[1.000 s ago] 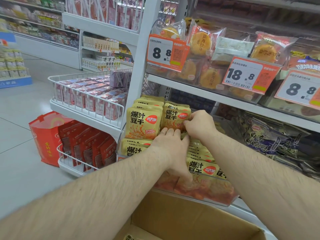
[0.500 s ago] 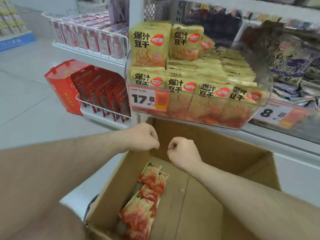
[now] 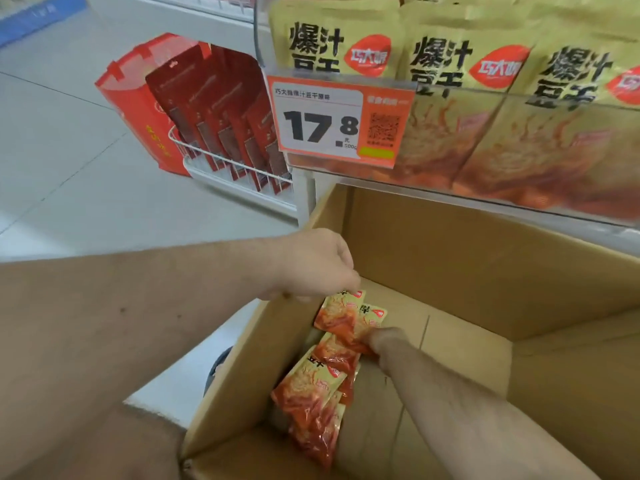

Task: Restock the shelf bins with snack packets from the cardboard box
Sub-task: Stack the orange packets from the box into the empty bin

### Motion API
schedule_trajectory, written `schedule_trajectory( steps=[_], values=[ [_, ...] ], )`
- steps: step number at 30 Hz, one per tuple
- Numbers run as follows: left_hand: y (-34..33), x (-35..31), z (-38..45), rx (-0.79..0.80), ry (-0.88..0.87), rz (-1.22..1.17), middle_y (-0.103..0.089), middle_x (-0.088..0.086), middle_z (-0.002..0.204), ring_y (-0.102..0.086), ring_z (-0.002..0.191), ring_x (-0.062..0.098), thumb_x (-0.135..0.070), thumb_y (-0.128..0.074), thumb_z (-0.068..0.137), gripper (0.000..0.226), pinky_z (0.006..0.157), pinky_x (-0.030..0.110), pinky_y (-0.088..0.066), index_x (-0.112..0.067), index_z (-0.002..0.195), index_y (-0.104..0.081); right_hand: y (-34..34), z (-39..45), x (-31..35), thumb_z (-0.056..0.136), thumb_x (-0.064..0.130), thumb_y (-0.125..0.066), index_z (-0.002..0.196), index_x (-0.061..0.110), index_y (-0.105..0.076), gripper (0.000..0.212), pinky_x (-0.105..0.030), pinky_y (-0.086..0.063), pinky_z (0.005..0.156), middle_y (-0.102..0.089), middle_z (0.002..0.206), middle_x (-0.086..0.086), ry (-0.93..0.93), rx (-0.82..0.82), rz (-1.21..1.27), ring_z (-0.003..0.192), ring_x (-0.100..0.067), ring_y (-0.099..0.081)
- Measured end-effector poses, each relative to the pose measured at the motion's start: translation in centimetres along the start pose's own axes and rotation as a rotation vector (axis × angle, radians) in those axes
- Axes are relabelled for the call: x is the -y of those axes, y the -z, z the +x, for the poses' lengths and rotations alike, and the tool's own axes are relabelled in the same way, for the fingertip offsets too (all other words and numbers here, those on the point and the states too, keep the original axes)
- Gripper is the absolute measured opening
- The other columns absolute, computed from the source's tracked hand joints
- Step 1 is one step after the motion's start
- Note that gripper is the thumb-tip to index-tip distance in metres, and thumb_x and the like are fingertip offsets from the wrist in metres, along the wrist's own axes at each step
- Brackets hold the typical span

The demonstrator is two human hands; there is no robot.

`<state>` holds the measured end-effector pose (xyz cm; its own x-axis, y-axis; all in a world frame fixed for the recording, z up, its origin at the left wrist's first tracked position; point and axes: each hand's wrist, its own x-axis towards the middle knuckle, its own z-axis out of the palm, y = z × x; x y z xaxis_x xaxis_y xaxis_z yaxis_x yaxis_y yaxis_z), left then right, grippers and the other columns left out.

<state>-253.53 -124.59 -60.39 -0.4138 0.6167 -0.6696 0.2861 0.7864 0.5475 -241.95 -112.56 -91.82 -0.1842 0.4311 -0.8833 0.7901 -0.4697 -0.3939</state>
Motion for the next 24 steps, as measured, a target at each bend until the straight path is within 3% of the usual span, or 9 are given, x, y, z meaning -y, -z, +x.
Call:
schedule_trajectory(
  steps=[2,5,11,13,15,17,20,22,24],
  values=[
    [-0.1,0.0,-0.2,0.043,0.042,-0.021,-0.069,0.007,0.104,-0.068,0.099,0.022,-0.025,-0.062,0.093,0.017,0.082,0.036,-0.059,-0.017,0.107,-0.061,2.2,-3.3,0.6,0.069,-0.004,-0.073,0.086,0.000,-0.069,0.018,-0.028,-0.056,0.049,-0.071,0.073,-0.013,-0.010,0.023,0.113,0.061,-0.024,-0.068],
    [-0.4,-0.1,-0.6,0.097,0.100,-0.052,-0.067,0.005,0.107,-0.067,0.098,0.020,-0.026,-0.059,0.096,0.029,0.080,0.034,-0.061,-0.010,0.120,-0.058,7.0,-6.4,0.7,0.091,0.000,-0.053,0.093,0.009,-0.061,0.012,-0.019,-0.037,0.043,-0.066,0.059,-0.006,-0.079,0.058,0.209,0.048,-0.015,-0.055],
    [-1.5,-0.2,-1.2,0.125,0.206,-0.144,-0.048,0.019,0.143,-0.060,0.116,0.038,-0.043,-0.061,0.096,0.066,0.087,0.042,-0.059,-0.007,0.147,-0.039,8.3,-14.8,3.0,0.079,0.004,-0.060,0.109,0.009,-0.064,0.030,-0.021,-0.047,0.048,-0.070,0.090,-0.008,0.083,0.640,0.539,0.065,-0.013,-0.063],
    [-1.7,-0.2,-1.1,0.078,0.189,-0.279,-0.056,0.020,0.137,-0.062,0.114,0.039,-0.039,-0.068,0.091,0.063,0.087,0.046,-0.059,-0.006,0.141,-0.047,6.5,-17.9,4.7,0.076,0.006,-0.071,0.104,0.005,-0.069,0.027,-0.023,-0.052,0.049,-0.072,0.090,-0.011,0.217,0.841,0.501,0.067,-0.015,-0.068],
    [-1.7,0.0,-0.8,-0.047,0.140,-0.362,-0.070,0.018,0.115,-0.069,0.103,0.034,-0.020,-0.076,0.086,0.043,0.085,0.048,-0.059,-0.004,0.122,-0.062,4.8,-18.6,5.7,0.068,0.012,-0.085,0.116,0.004,-0.064,0.053,-0.024,-0.055,0.058,-0.068,0.101,-0.012,0.292,0.969,0.402,0.078,-0.016,-0.068],
    [-1.3,0.3,-0.5,-0.174,0.105,-0.318,-0.072,0.016,0.105,-0.070,0.095,0.031,-0.006,-0.077,0.079,0.033,0.083,0.043,-0.059,-0.005,0.109,-0.065,4.5,-17.7,6.1,0.076,0.015,-0.079,0.123,0.007,-0.060,0.051,-0.028,-0.057,0.067,-0.067,0.107,-0.012,0.281,0.995,0.375,0.084,-0.018,-0.068],
    [-0.4,0.6,-0.3,-0.248,0.053,-0.189,-0.069,0.010,0.101,-0.066,0.092,0.026,-0.005,-0.078,0.076,0.034,0.076,0.037,-0.058,-0.010,0.105,-0.063,4.5,-14.3,5.7,0.090,0.019,-0.061,0.093,0.012,-0.068,0.010,-0.026,-0.050,0.061,-0.069,0.080,-0.006,0.139,0.665,0.304,0.066,-0.015,-0.064],
    [0.1,0.8,-0.2,-0.227,0.049,-0.157,-0.069,0.009,0.102,-0.065,0.093,0.027,-0.005,-0.078,0.075,0.036,0.073,0.037,-0.057,-0.012,0.107,-0.061,3.5,-11.6,5.0,0.093,0.013,-0.058,0.080,0.014,-0.063,0.014,-0.019,-0.039,0.045,-0.059,0.064,-0.001,0.117,0.285,0.104,0.048,-0.010,-0.049],
    [0.3,1.1,0.0,-0.200,0.053,-0.135,-0.069,0.008,0.105,-0.064,0.095,0.027,-0.005,-0.078,0.076,0.037,0.074,0.035,-0.055,-0.013,0.109,-0.061,1.8,-9.0,4.8,0.086,0.002,-0.058,0.075,0.010,-0.061,0.013,-0.015,-0.028,0.035,-0.052,0.058,-0.004,0.099,0.132,0.045,0.036,-0.011,-0.039]
  ],
)
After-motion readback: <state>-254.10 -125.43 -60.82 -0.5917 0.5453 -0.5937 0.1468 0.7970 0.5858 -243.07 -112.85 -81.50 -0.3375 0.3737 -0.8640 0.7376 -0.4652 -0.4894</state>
